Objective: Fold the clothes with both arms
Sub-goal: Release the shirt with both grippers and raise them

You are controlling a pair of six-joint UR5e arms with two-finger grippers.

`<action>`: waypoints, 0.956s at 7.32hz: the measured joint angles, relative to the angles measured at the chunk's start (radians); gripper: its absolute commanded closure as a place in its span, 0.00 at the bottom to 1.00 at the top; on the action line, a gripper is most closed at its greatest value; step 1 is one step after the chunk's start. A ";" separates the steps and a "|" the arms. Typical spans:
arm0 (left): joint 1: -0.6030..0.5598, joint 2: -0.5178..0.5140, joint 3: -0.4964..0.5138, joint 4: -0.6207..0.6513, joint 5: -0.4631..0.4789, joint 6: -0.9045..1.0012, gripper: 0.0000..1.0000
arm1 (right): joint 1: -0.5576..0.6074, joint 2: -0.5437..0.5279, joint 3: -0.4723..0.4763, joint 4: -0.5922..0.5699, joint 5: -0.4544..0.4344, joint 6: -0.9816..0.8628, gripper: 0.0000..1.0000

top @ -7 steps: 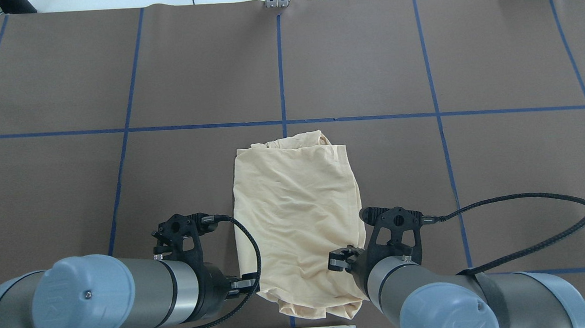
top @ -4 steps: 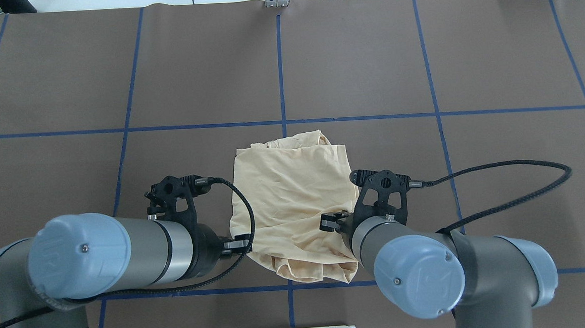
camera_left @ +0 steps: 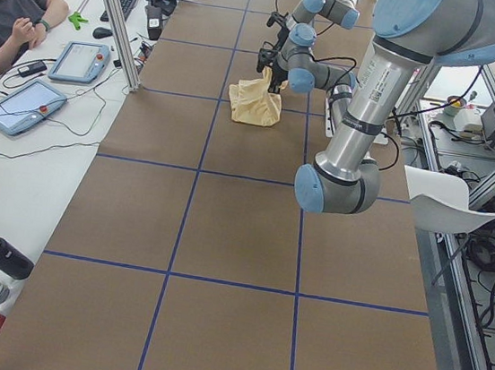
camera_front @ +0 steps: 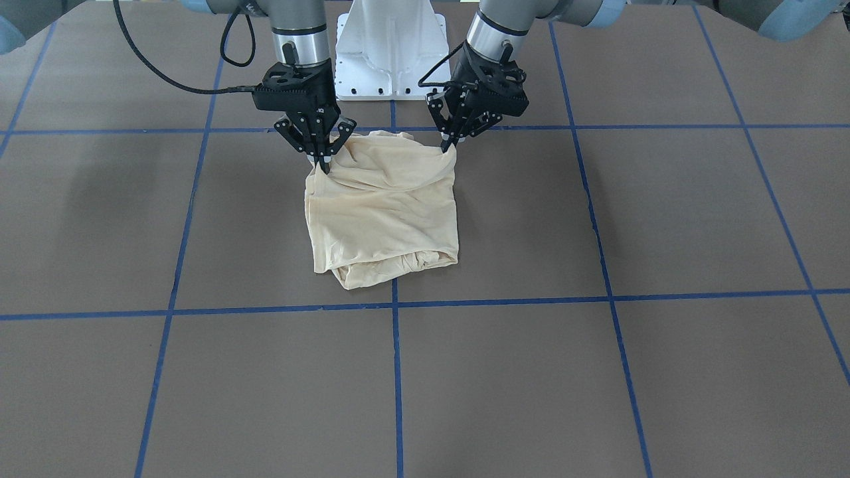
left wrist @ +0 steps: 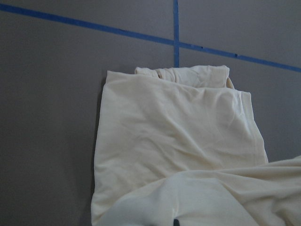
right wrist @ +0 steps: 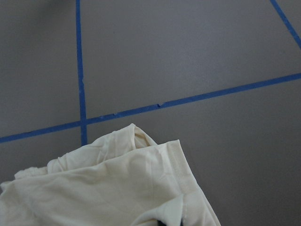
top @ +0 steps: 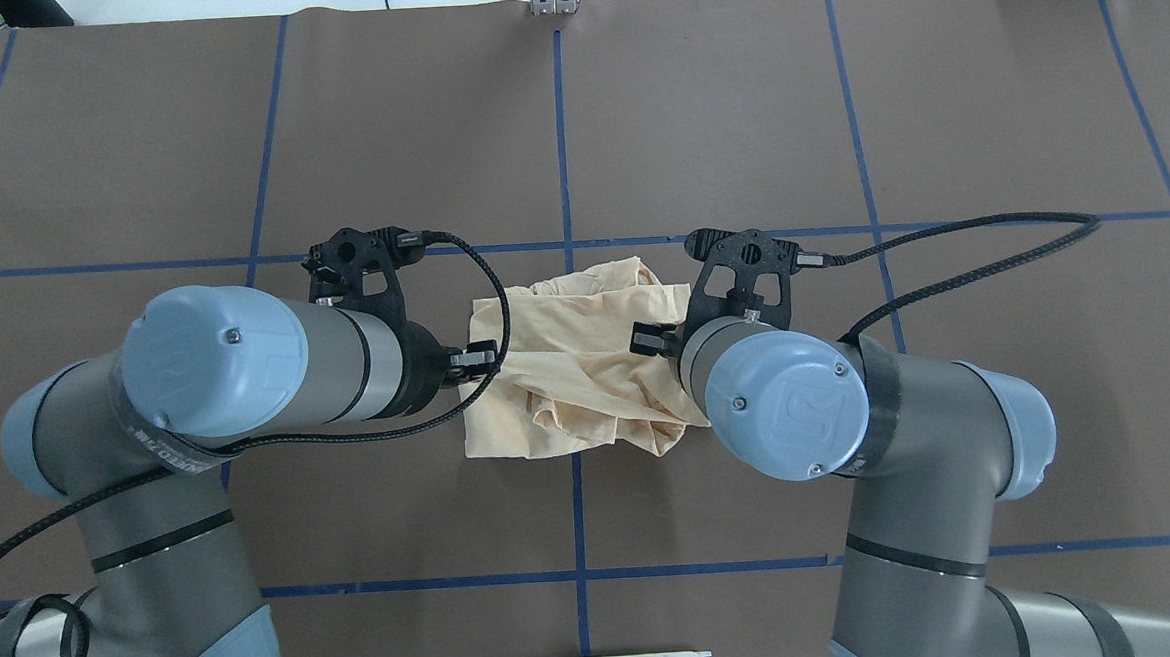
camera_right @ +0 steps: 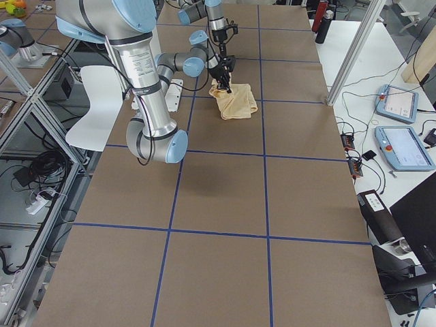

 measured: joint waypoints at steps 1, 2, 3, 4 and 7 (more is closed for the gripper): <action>-0.026 -0.016 0.041 0.000 0.002 0.022 1.00 | 0.028 0.032 -0.052 0.002 0.006 -0.016 1.00; -0.047 -0.045 0.097 -0.001 0.004 0.037 1.00 | 0.055 0.076 -0.114 0.004 0.015 -0.029 1.00; -0.063 -0.078 0.155 -0.004 0.006 0.045 1.00 | 0.080 0.123 -0.178 0.006 0.029 -0.040 1.00; -0.074 -0.101 0.203 -0.008 0.007 0.054 0.99 | 0.101 0.154 -0.242 0.028 0.040 -0.052 0.96; -0.102 -0.118 0.276 -0.035 0.018 0.135 0.00 | 0.176 0.195 -0.447 0.239 0.108 -0.119 0.00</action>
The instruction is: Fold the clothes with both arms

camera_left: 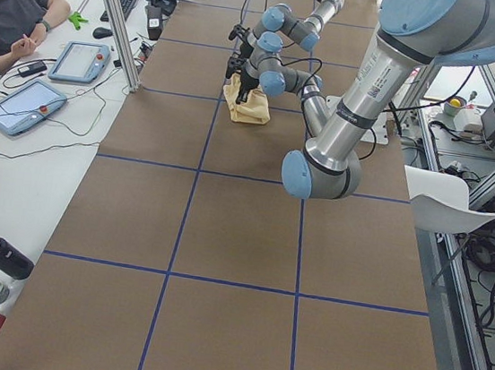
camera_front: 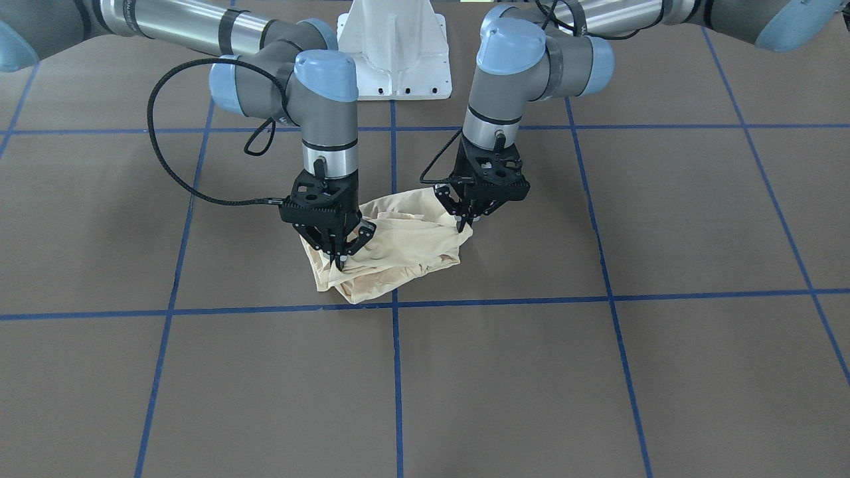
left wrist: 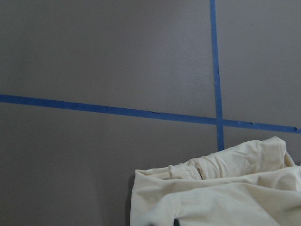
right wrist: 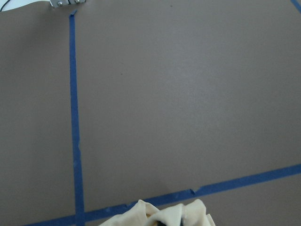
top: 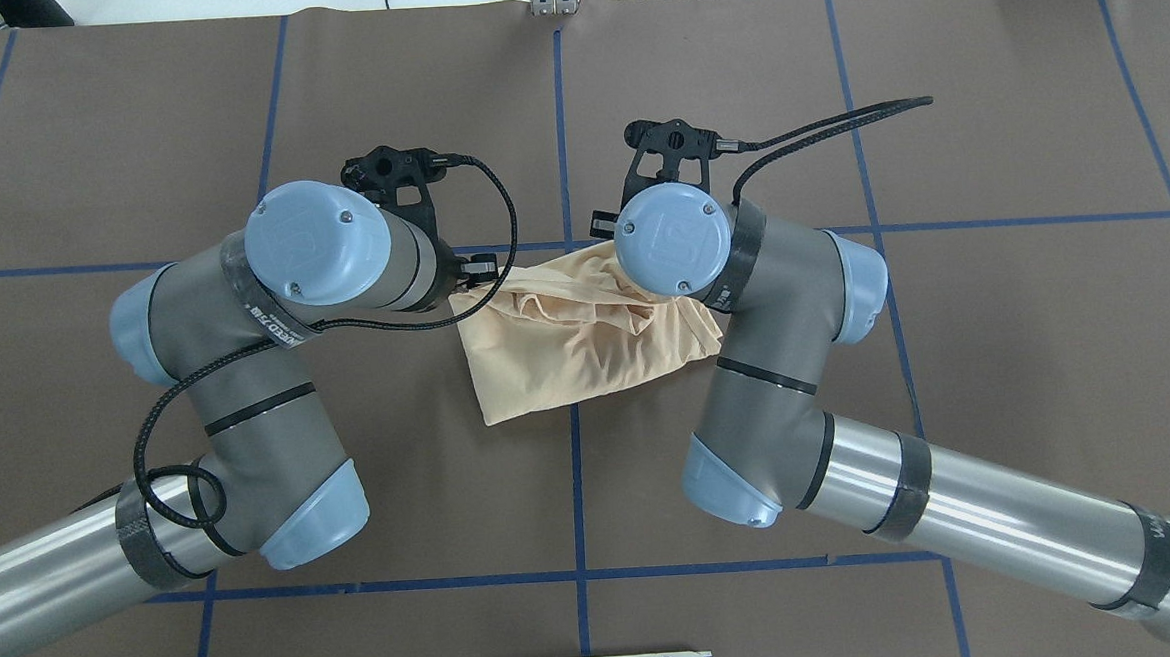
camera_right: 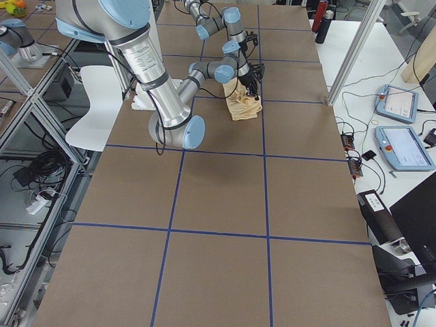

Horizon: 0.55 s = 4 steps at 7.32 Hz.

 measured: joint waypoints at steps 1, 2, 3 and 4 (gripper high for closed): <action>-0.021 0.000 -0.004 -0.005 -0.014 0.048 0.00 | 0.042 0.011 -0.007 0.011 0.089 -0.028 0.00; -0.059 0.005 -0.015 -0.008 -0.055 0.117 0.00 | 0.075 0.020 0.021 -0.014 0.161 -0.057 0.00; -0.101 0.025 -0.034 -0.008 -0.109 0.203 0.00 | 0.082 0.024 0.072 -0.058 0.193 -0.077 0.00; -0.129 0.050 -0.053 -0.009 -0.140 0.274 0.00 | 0.058 0.025 0.118 -0.092 0.190 -0.080 0.34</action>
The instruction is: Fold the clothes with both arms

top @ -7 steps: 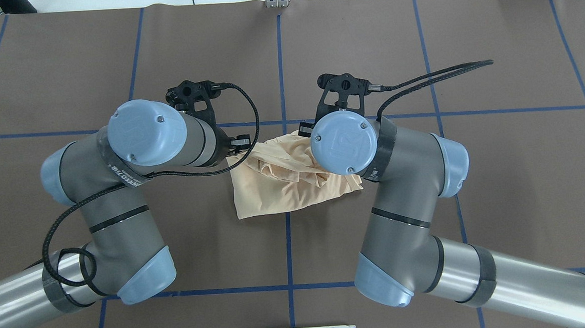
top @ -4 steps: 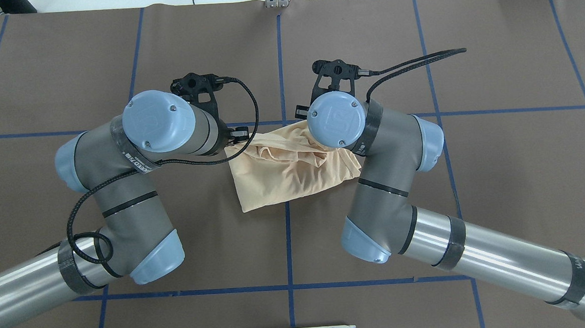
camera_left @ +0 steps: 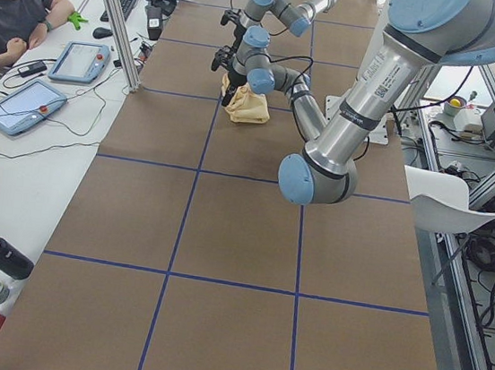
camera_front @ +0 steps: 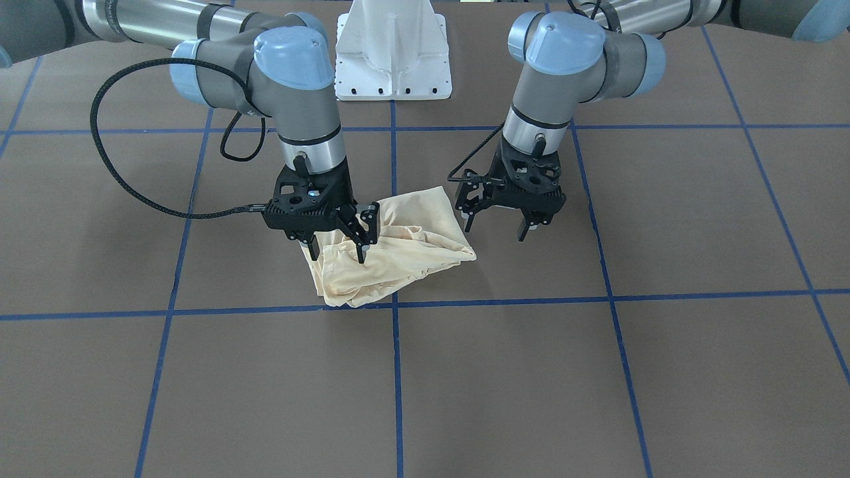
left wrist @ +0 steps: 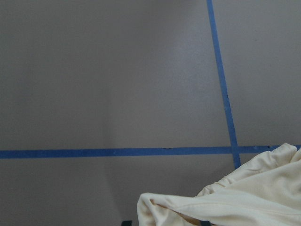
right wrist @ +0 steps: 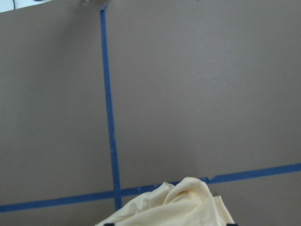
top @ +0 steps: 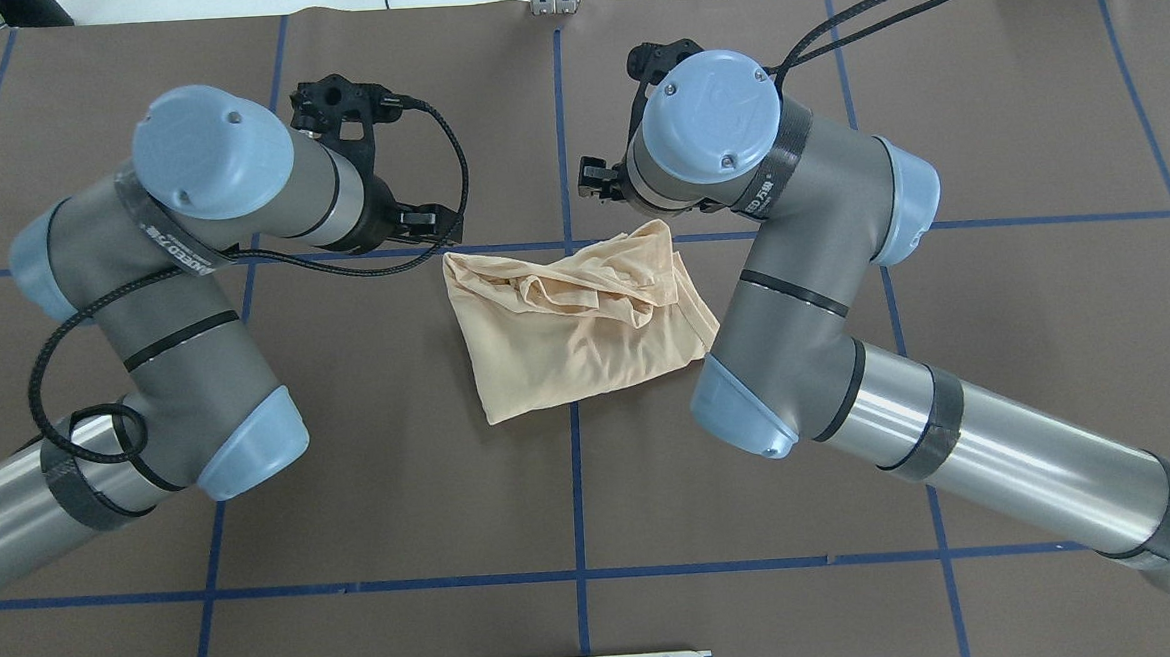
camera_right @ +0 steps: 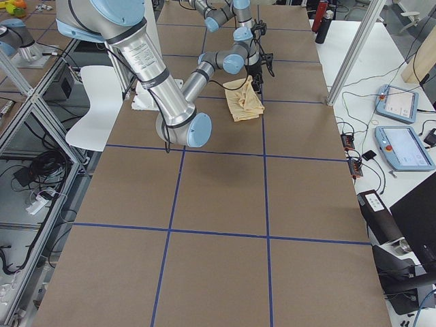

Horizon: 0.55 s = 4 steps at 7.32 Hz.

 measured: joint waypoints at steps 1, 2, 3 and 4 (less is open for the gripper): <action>-0.015 0.014 -0.010 -0.001 -0.012 0.034 0.00 | -0.064 0.001 0.024 -0.018 -0.050 0.011 0.76; -0.021 0.020 -0.013 -0.001 -0.016 0.046 0.00 | -0.134 -0.002 0.029 -0.025 -0.115 0.027 0.85; -0.022 0.022 -0.014 -0.002 -0.018 0.049 0.00 | -0.186 -0.008 0.024 -0.027 -0.151 0.038 0.88; -0.023 0.024 -0.017 -0.002 -0.018 0.050 0.00 | -0.220 -0.008 0.006 -0.027 -0.168 0.051 0.91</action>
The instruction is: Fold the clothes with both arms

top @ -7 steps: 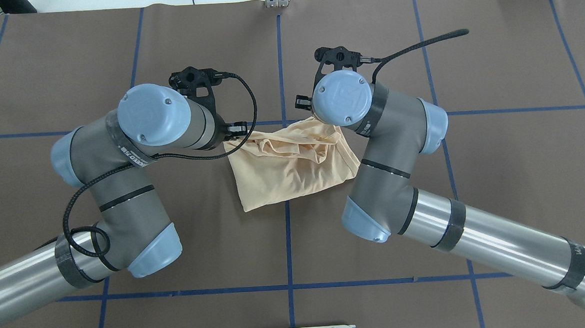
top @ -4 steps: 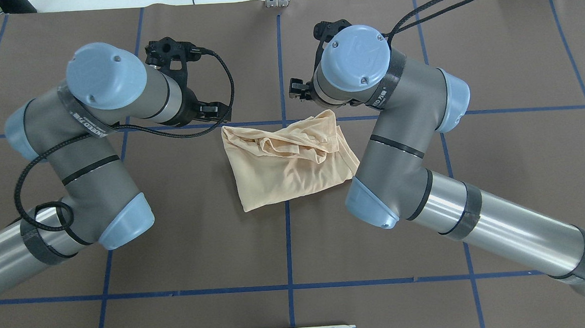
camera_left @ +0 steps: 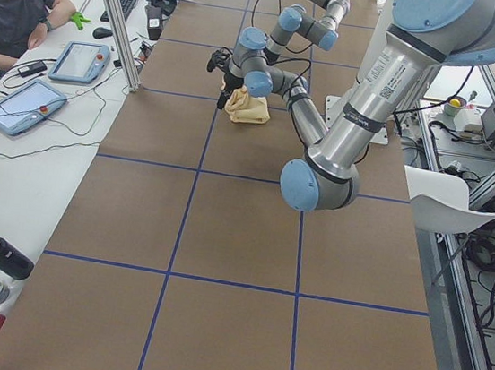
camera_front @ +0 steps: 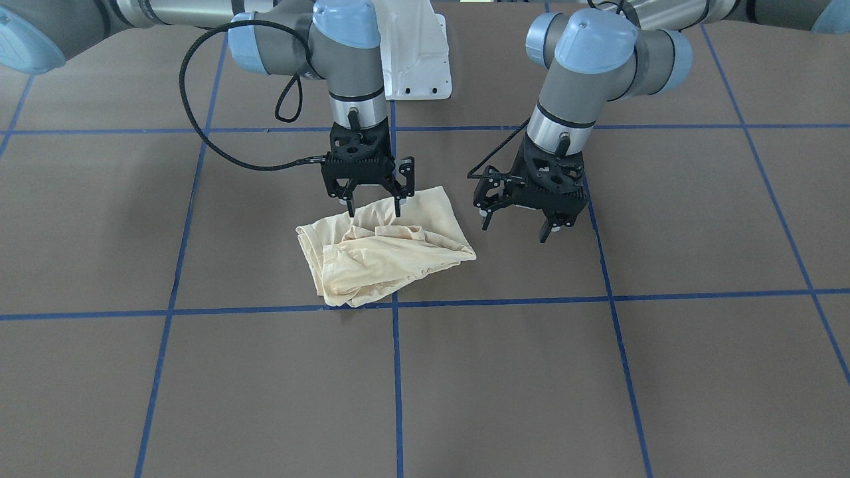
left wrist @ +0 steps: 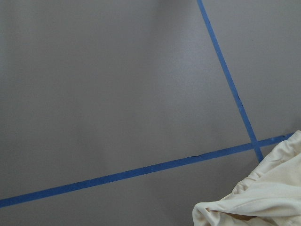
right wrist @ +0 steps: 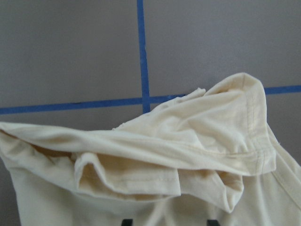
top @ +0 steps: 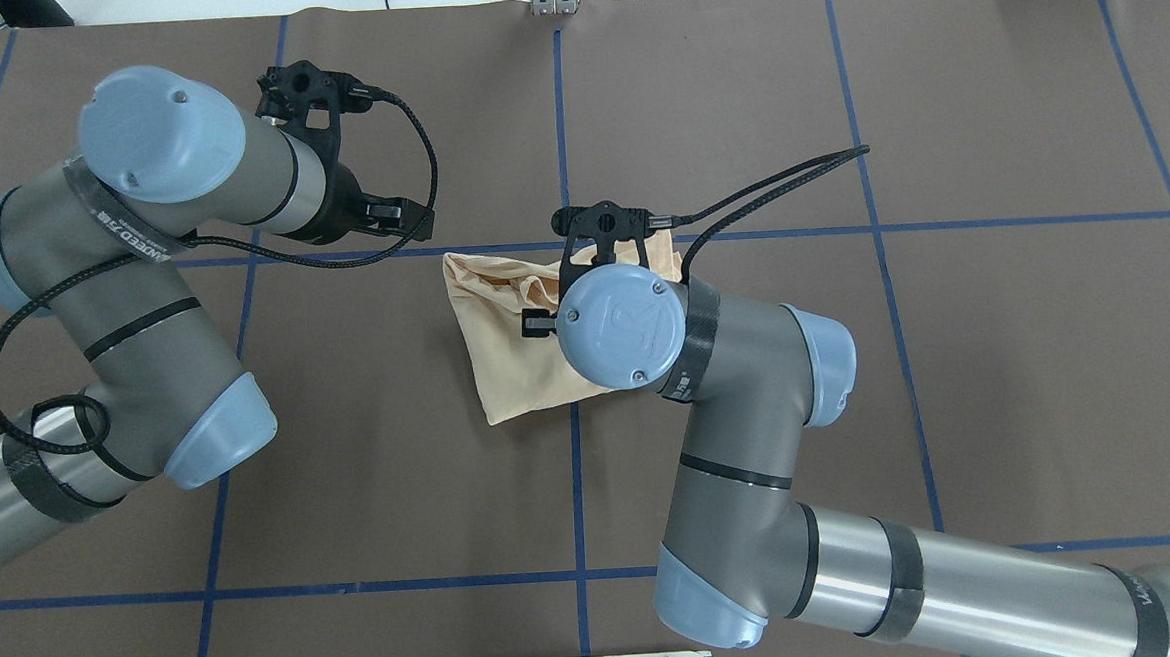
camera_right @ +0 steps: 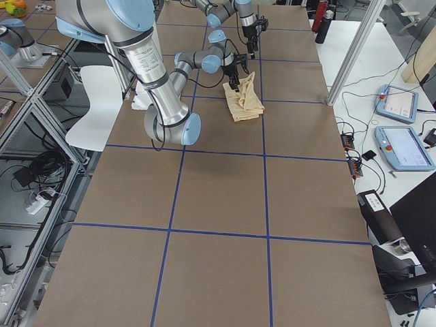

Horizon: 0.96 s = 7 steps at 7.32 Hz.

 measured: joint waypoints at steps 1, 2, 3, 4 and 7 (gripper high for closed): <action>0.000 0.005 -0.006 0.000 0.000 0.000 0.00 | -0.017 0.011 -0.030 0.003 -0.012 0.014 0.93; -0.001 0.010 -0.015 0.000 0.000 0.000 0.00 | -0.022 0.027 -0.065 0.008 -0.030 0.019 0.97; -0.001 0.013 -0.023 0.001 0.000 0.000 0.00 | -0.020 0.044 -0.099 0.013 -0.054 0.019 1.00; -0.001 0.016 -0.030 0.001 0.000 0.000 0.00 | -0.012 0.071 -0.145 0.033 -0.079 0.018 1.00; -0.001 0.021 -0.040 0.003 0.000 -0.002 0.00 | 0.057 0.178 -0.377 0.180 -0.152 -0.001 1.00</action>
